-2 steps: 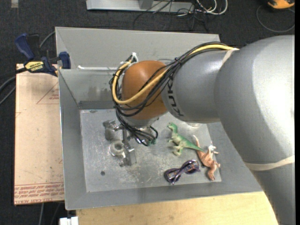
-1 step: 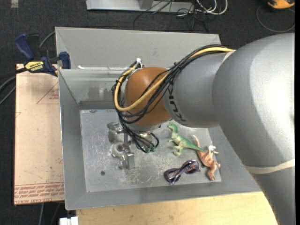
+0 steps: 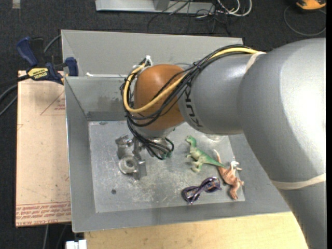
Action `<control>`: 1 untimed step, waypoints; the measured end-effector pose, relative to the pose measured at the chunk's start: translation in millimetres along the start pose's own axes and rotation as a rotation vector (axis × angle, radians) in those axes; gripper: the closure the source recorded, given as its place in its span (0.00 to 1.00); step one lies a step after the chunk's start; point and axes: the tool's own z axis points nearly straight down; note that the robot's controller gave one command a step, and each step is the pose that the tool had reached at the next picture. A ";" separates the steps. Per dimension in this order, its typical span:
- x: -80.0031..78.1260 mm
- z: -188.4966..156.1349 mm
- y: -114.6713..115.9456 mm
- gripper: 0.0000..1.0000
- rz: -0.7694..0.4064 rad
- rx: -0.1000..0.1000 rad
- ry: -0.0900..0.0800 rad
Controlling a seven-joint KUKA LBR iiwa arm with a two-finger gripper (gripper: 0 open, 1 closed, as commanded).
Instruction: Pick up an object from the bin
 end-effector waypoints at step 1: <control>0.0 0.0 0.0 1.00 0.000 0.000 0.000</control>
Offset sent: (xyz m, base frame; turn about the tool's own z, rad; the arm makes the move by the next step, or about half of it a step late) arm 0.0000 -0.0001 0.0363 0.0000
